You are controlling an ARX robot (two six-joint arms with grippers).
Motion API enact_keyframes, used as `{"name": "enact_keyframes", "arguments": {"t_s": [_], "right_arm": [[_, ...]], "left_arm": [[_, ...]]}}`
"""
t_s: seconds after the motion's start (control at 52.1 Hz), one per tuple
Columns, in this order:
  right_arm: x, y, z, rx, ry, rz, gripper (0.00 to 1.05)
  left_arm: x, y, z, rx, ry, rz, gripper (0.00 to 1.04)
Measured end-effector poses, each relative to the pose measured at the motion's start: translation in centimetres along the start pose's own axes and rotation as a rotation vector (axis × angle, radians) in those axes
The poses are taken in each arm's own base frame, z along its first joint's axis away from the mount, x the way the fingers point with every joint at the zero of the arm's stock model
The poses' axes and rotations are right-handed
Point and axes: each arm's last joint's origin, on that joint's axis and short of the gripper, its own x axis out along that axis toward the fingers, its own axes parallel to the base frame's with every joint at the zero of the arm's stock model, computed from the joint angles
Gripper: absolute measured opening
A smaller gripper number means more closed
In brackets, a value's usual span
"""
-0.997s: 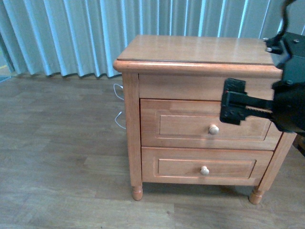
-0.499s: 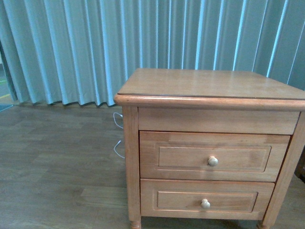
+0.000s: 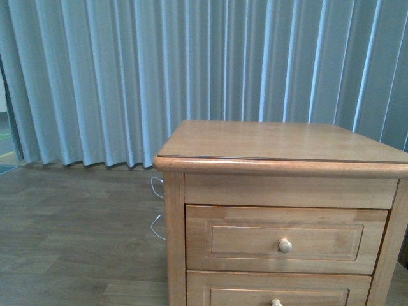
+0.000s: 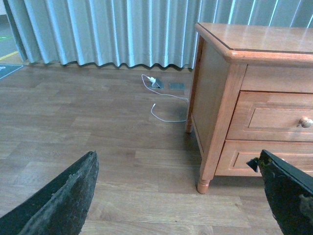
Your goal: Put charger into drawer
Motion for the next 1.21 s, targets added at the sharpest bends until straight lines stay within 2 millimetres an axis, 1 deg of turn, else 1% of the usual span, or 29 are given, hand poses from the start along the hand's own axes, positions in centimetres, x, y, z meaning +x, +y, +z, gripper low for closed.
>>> {"name": "enact_keyframes", "arguments": {"t_s": [0.153,0.192,0.211,0.249,0.652,0.709,0.748,0.844,0.92,1.208], "right_arm": [[-0.5,-0.7,-1.4,-0.035,0.016,0.024,0.26],[-0.7,-1.3,-1.7,-0.04,0.014,0.017,0.15],[-0.7,-1.4,-1.7,-0.041,0.011,0.006,0.12],[-0.9,-1.6,-1.9,-0.044,0.005,-0.007,0.01],[-1.8,-1.7,-3.2,-0.047,0.004,-0.005,0.02],[-2.0,-1.7,-3.9,-0.047,-0.001,-0.005,0.02],[-2.0,-1.7,-4.0,-0.047,-0.001,-0.004,0.02],[-2.8,-1.8,-4.4,-0.047,0.033,-0.004,0.02],[-3.1,-1.7,-4.2,-0.047,0.0,-0.003,0.02],[-3.1,-1.7,-4.2,-0.047,0.003,-0.003,0.02]], "left_arm": [[0.0,0.0,0.0,0.0,0.0,0.0,0.99],[0.0,0.0,0.0,0.0,0.0,0.0,0.99],[0.0,0.0,0.0,0.0,0.0,0.0,0.99],[0.0,0.0,0.0,0.0,0.0,0.001,0.99],[0.0,0.0,0.0,0.0,0.0,0.0,0.99],[0.0,0.0,0.0,0.0,0.0,0.0,0.99],[0.0,0.0,0.0,0.0,0.0,0.0,0.99],[0.0,0.0,0.0,0.0,0.0,0.001,0.99],[0.0,0.0,0.0,0.0,-0.001,0.0,0.99],[0.0,0.0,0.0,0.0,-0.001,0.0,0.99]]}}
